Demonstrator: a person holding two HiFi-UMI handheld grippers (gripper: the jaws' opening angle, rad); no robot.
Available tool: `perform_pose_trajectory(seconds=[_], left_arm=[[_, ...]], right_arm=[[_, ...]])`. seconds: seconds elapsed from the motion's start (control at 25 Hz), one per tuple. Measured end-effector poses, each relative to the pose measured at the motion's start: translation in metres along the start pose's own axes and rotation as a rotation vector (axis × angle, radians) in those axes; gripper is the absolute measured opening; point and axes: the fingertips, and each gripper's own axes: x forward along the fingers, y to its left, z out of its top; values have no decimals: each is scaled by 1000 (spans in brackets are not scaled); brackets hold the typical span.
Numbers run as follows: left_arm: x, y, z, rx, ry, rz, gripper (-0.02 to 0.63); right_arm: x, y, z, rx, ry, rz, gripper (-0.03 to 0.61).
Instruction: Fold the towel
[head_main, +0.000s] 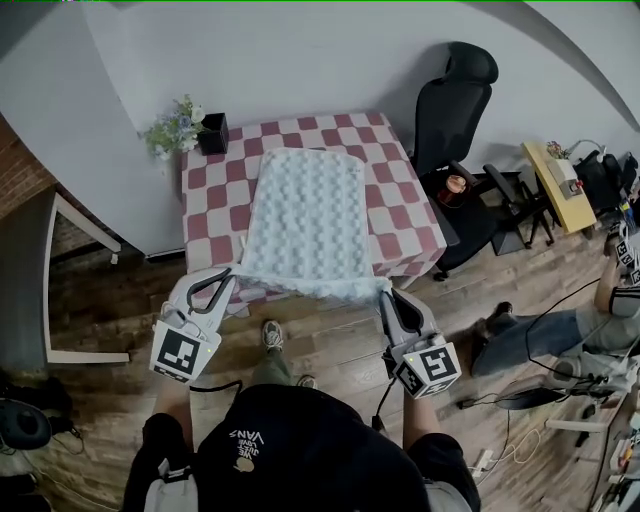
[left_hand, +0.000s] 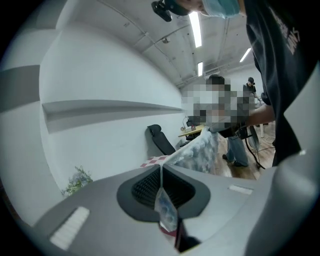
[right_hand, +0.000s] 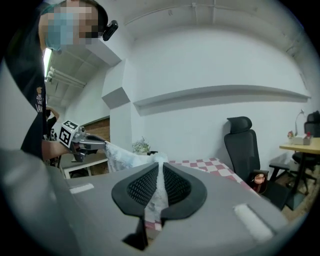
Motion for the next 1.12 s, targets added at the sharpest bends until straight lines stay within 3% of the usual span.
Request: perform_pose_trajectory(seconds=[0.48,0.76,1.12], left_arm=[[113,87,0,52,-14,-50,15],[177,124,-25,69,18,-107,15],[251,144,-64,59,90,-132,15]], right_arm=[[109,-70,31,-20,-50,-172,29],[162,-104,34,-27,-22,-257,29],[225,-159,12,-24,58,-263,29]])
